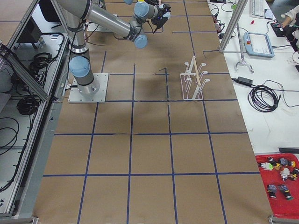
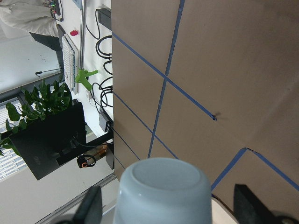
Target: Transfer IKEA cup to right arm and place on rack
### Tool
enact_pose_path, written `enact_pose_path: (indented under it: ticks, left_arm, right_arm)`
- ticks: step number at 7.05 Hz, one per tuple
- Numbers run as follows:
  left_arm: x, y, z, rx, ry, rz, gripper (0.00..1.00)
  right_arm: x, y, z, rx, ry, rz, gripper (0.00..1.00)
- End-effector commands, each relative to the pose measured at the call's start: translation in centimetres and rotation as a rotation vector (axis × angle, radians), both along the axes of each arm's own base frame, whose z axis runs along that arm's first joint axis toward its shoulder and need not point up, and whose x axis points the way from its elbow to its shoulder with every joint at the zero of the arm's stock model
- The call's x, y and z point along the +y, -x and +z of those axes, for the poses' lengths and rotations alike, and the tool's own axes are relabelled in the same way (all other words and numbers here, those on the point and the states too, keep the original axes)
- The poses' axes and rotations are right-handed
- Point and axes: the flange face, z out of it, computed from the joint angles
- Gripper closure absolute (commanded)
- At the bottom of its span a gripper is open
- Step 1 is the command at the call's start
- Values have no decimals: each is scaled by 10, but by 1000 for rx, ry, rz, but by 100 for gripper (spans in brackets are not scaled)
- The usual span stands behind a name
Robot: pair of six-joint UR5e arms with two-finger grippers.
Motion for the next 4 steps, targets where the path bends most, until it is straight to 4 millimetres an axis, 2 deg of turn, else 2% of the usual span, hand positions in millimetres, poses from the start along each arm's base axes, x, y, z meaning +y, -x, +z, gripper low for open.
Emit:
enact_pose_path:
  ticks: [1, 3, 4]
  left_arm:
    - [0, 0, 0, 1, 0, 1, 100]
    - [0, 0, 0, 2, -1, 1, 100]
    - [0, 0, 0, 3, -3, 2, 100]
  right_arm:
    - [-4, -6, 1, -4, 0, 4, 2]
    - [-5, -6, 1, -3, 0, 3, 2]
    - [-5, -6, 1, -3, 0, 3, 6]
